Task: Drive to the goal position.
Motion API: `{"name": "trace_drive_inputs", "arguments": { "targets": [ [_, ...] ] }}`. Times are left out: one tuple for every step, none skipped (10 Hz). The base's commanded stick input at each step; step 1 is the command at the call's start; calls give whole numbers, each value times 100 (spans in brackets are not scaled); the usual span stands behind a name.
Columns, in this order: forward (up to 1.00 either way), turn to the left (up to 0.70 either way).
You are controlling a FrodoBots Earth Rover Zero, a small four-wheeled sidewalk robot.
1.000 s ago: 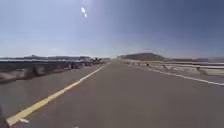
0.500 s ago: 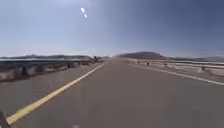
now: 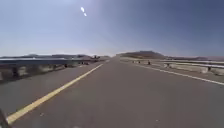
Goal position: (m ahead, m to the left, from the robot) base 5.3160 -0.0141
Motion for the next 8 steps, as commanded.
{"name": "trace_drive_inputs", "arguments": {
  "targets": [
    [100,0],
    [100,0],
    [100,0],
    [100,0],
    [100,0],
    [100,0],
    [100,0],
    [100,0]
  ]
}}
